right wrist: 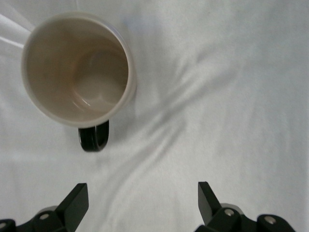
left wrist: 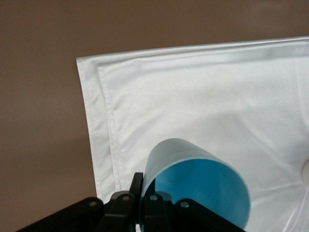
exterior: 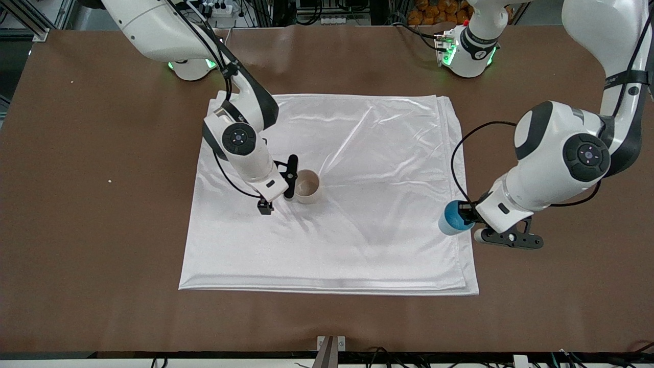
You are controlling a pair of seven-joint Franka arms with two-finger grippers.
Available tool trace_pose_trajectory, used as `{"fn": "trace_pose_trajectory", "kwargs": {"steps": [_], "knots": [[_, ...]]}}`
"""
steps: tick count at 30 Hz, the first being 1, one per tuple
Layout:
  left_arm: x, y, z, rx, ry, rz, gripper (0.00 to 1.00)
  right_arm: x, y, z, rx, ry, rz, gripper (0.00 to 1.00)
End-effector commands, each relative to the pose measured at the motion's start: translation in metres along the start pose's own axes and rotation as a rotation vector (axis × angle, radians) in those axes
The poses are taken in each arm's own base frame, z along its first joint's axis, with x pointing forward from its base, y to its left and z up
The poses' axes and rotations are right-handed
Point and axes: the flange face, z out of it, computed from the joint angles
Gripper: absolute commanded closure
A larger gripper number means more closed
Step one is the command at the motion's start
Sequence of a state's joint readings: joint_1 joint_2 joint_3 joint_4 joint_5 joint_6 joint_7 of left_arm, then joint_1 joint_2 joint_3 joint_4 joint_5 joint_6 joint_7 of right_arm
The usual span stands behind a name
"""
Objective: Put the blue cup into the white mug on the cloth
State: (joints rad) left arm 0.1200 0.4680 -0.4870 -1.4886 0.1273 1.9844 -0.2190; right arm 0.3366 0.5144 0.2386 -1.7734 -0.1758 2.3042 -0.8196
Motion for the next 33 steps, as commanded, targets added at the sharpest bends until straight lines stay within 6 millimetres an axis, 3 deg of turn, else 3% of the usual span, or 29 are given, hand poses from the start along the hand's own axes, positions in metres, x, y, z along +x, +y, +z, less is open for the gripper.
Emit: {"fn": "trace_pose_trajectory", "kwargs": {"steps": [1,7,13,19,24,33], "knots": [[-0.013,0.04,-0.006,-0.007,-0.036,-0.078,1.0,-0.037,0.013,-0.056,-0.027,-0.035,0.051,0.0],[-0.028,0.099,-0.001,0.002,-0.041,-0.025,1.0,-0.069,0.018,-0.118,-0.045,-0.063,0.105,0.0],[-0.039,0.144,0.002,-0.012,-0.046,-0.019,1.0,-0.104,0.017,-0.182,-0.08,-0.08,0.168,0.0],[-0.056,0.197,0.015,-0.019,-0.052,0.012,1.0,-0.145,0.01,-0.233,-0.074,-0.082,0.256,0.0],[-0.061,0.22,0.021,-0.04,-0.035,0.018,1.0,-0.182,0.003,-0.268,-0.082,-0.095,0.325,0.0],[-0.079,0.269,0.044,-0.067,-0.024,0.023,1.0,-0.239,-0.004,-0.303,-0.115,-0.084,0.456,0.0]]}}
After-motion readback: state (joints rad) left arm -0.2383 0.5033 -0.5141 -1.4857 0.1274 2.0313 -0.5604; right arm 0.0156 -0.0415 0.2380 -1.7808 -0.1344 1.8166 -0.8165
